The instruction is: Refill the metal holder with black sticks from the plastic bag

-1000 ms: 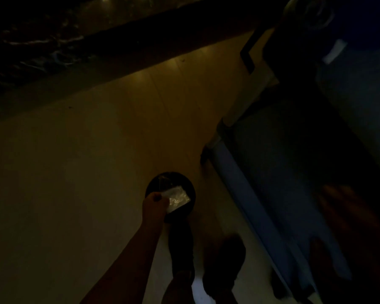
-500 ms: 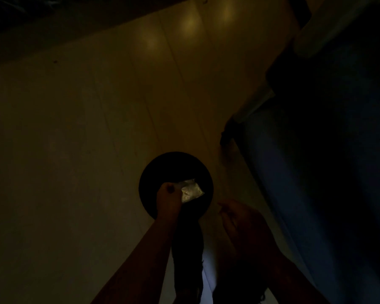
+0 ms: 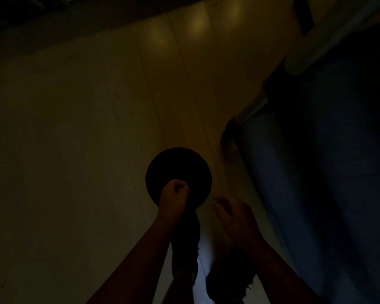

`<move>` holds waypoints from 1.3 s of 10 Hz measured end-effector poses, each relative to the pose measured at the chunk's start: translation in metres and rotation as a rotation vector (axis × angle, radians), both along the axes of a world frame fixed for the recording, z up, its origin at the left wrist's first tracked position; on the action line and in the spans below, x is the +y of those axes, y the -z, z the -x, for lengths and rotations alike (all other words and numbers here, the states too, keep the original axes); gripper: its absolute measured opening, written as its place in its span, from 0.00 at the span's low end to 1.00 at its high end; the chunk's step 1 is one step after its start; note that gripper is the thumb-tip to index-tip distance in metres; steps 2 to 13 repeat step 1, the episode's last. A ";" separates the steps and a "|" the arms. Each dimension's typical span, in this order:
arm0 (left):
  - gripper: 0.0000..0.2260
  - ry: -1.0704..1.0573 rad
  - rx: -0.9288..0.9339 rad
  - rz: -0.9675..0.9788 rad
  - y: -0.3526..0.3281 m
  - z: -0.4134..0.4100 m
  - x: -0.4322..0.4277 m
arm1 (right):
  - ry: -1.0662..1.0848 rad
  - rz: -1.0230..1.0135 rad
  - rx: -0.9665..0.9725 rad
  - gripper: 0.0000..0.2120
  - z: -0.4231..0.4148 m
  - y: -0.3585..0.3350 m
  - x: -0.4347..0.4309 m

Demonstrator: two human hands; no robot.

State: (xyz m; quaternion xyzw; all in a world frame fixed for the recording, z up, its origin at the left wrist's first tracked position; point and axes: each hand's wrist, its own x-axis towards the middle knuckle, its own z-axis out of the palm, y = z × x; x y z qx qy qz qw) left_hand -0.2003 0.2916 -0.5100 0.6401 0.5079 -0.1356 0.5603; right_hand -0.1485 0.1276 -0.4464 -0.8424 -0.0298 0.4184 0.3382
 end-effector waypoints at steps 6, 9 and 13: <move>0.04 0.173 -0.097 -0.047 -0.078 -0.001 -0.004 | 0.009 -0.011 -0.038 0.12 -0.007 -0.057 0.005; 0.04 0.173 -0.097 -0.047 -0.078 -0.001 -0.004 | 0.009 -0.011 -0.038 0.12 -0.007 -0.057 0.005; 0.04 0.173 -0.097 -0.047 -0.078 -0.001 -0.004 | 0.009 -0.011 -0.038 0.12 -0.007 -0.057 0.005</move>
